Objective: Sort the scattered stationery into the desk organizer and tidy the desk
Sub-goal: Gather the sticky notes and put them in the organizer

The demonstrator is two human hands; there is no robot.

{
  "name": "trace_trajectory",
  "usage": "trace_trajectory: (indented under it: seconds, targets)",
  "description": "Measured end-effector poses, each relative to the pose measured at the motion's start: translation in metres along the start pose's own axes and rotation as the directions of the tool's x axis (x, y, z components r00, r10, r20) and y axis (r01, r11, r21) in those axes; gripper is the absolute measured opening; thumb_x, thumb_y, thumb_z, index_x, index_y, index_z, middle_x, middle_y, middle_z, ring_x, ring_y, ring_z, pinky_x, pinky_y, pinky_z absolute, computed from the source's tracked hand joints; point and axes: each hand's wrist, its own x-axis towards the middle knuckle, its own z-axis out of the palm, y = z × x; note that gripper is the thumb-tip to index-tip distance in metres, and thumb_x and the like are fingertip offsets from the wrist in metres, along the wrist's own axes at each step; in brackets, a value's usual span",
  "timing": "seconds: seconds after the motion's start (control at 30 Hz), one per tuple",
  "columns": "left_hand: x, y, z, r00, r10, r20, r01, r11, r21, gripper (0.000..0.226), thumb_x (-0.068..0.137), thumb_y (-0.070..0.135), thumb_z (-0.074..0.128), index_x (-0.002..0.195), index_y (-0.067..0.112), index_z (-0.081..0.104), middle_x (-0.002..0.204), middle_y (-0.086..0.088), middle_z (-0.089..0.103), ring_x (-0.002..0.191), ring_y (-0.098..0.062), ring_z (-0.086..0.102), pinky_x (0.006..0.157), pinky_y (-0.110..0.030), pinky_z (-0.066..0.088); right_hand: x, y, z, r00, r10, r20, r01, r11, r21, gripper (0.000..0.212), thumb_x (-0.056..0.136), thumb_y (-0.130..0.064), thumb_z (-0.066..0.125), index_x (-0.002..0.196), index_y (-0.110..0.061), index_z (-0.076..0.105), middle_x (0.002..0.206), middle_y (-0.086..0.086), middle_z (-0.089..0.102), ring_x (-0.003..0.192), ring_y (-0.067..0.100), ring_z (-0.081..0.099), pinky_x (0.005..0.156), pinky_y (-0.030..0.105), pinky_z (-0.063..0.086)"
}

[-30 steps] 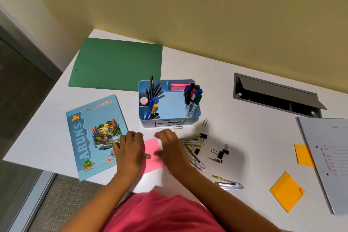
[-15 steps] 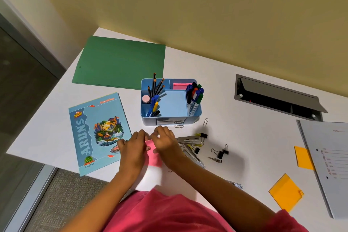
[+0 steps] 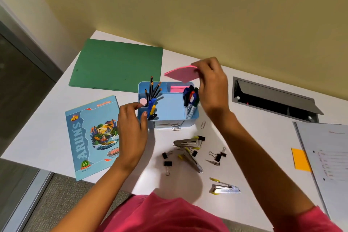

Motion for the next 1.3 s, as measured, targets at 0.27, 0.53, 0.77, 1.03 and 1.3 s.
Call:
trace_trajectory:
  seconds: [0.27,0.53,0.77,1.03,1.3]
  targets:
    - [0.017,-0.022,0.013,0.971,-0.22,0.089,0.222,0.975,-0.015,0.039,0.102,0.016,0.037,0.138,0.005,0.046,0.141,-0.014,0.05,0.129,-0.029,0.046,0.104,-0.031,0.032,0.05,0.038,0.031,0.908,0.05,0.417,0.103,0.936,-0.335,0.025,0.093,-0.011,0.052,0.115,-0.011,0.065,0.109,0.012,0.054,0.096,0.033,0.055,0.063,0.03,0.031]
    - [0.023,-0.026,0.016,0.963,-0.234,0.133,0.236,0.972,-0.003,0.035,0.101,0.015,0.039,0.131,0.012,0.057,0.115,-0.017,0.068,0.091,-0.031,0.061,0.07,-0.031,0.038,0.064,0.031,0.061,0.73,0.182,0.659,0.198,0.866,-0.459,0.028,0.076,-0.006,0.067,0.1,-0.02,0.07,0.105,0.008,0.065,0.091,0.031,0.061,0.063,0.029,0.036]
    - [0.024,-0.026,0.016,0.966,-0.224,0.128,0.229,0.973,-0.027,0.033,0.101,0.013,0.04,0.127,0.013,0.06,0.107,-0.016,0.07,0.079,-0.02,0.054,0.059,-0.021,0.026,0.061,0.036,0.076,0.703,0.245,0.667,0.182,0.845,-0.502,0.026,0.074,0.0,0.068,0.095,-0.015,0.072,0.101,0.011,0.066,0.086,0.033,0.063,0.064,0.028,0.038]
    - [0.021,-0.032,0.019,0.957,-0.255,0.138,0.268,0.96,-0.086,0.032,0.102,0.019,0.039,0.122,0.013,0.063,0.109,-0.012,0.069,0.093,-0.029,0.065,0.073,-0.03,0.044,0.048,0.047,0.061,0.863,0.146,0.483,0.09,0.897,-0.433,0.019,0.082,-0.003,0.062,0.097,-0.014,0.066,0.101,0.008,0.065,0.089,0.031,0.061,0.061,0.029,0.033]
    - [-0.014,-0.027,0.031,0.871,-0.489,0.039,0.488,0.854,-0.184,0.008,0.1,0.012,0.037,0.101,0.011,0.045,0.099,-0.011,0.054,0.091,-0.027,0.052,0.078,-0.038,0.042,-0.017,0.062,0.004,0.958,0.269,0.101,-0.241,0.944,-0.226,0.009,0.092,-0.015,0.058,0.097,-0.016,0.066,0.099,0.001,0.065,0.079,0.018,0.06,0.063,0.025,0.042]
